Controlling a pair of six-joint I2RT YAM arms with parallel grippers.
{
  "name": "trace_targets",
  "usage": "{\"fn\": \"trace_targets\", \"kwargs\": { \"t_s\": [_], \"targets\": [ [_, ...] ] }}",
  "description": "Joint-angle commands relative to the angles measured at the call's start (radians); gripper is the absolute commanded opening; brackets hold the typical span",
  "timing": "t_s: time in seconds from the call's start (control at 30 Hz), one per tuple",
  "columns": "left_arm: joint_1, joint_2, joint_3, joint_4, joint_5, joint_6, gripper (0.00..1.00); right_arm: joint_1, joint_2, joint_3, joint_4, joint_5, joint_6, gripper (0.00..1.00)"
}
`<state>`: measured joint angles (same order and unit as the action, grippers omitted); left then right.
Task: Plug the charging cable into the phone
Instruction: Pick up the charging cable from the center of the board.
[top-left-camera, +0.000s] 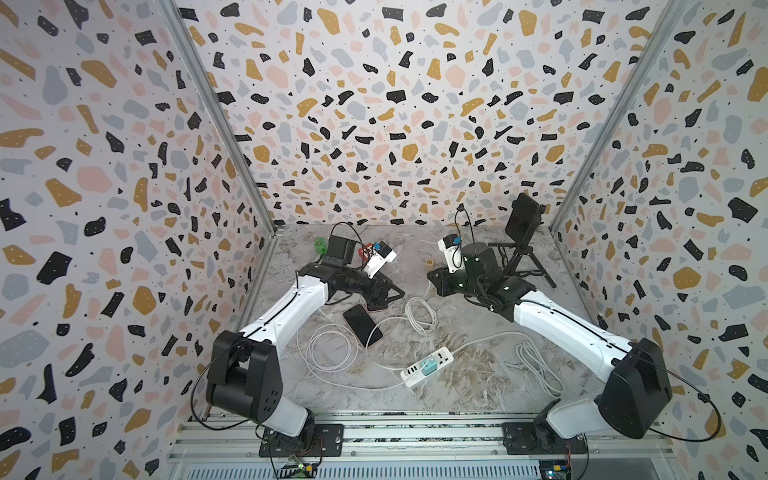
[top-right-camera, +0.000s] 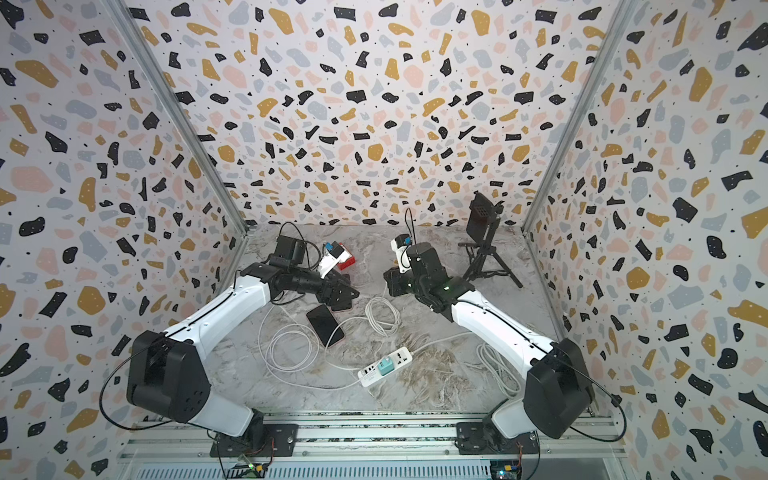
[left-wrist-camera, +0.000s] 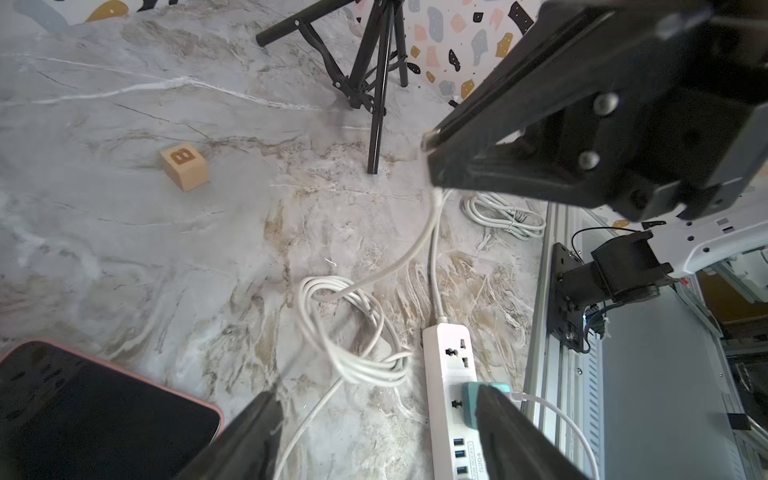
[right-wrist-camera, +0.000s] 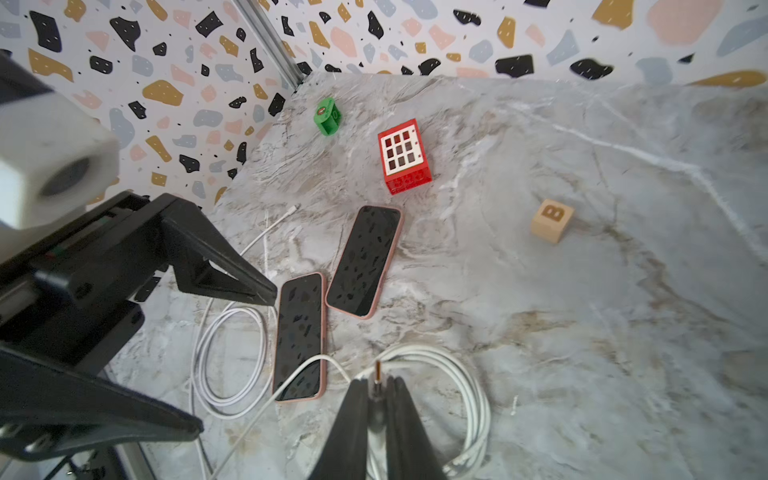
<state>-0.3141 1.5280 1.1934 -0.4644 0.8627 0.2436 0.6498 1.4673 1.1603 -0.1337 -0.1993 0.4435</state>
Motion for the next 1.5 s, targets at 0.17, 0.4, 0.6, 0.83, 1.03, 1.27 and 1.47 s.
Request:
{"fn": "trace_targets", "kwargs": {
  "t_s": [0.17, 0.4, 0.6, 0.83, 1.03, 1.27, 1.47],
  "targets": [
    [-0.016, -0.018, -0.051, 0.036, -0.001, 0.056, 0.73, 0.002, 0.093, 0.03, 0.082, -0.117, 0.091, 0.16],
    [-0.018, -0.014, -0.078, 0.082, -0.036, 0.04, 0.72, 0.002, 0.089, 0.038, 0.116, -0.125, 0.103, 0.16],
    [-0.067, 0.011, -0.091, 0.161, -0.112, 0.078, 0.62, 0.002, 0.073, 0.032, 0.139, -0.137, 0.125, 0.16],
    [-0.119, 0.094, -0.048, 0.268, -0.209, 0.064, 0.62, 0.002, 0.046, 0.007, 0.131, -0.112, 0.136, 0.16],
    [-0.141, 0.156, -0.009, 0.292, -0.181, 0.058, 0.37, 0.002, 0.046, -0.003, 0.14, -0.124, 0.153, 0.16],
    [-0.142, 0.143, -0.015, 0.298, -0.171, 0.048, 0.0, 0.001, 0.044, -0.022, 0.159, -0.134, 0.169, 0.17],
    [-0.141, 0.128, -0.012, 0.281, -0.138, 0.057, 0.0, -0.002, 0.023, -0.029, 0.119, -0.117, 0.121, 0.36]
  ]
}}
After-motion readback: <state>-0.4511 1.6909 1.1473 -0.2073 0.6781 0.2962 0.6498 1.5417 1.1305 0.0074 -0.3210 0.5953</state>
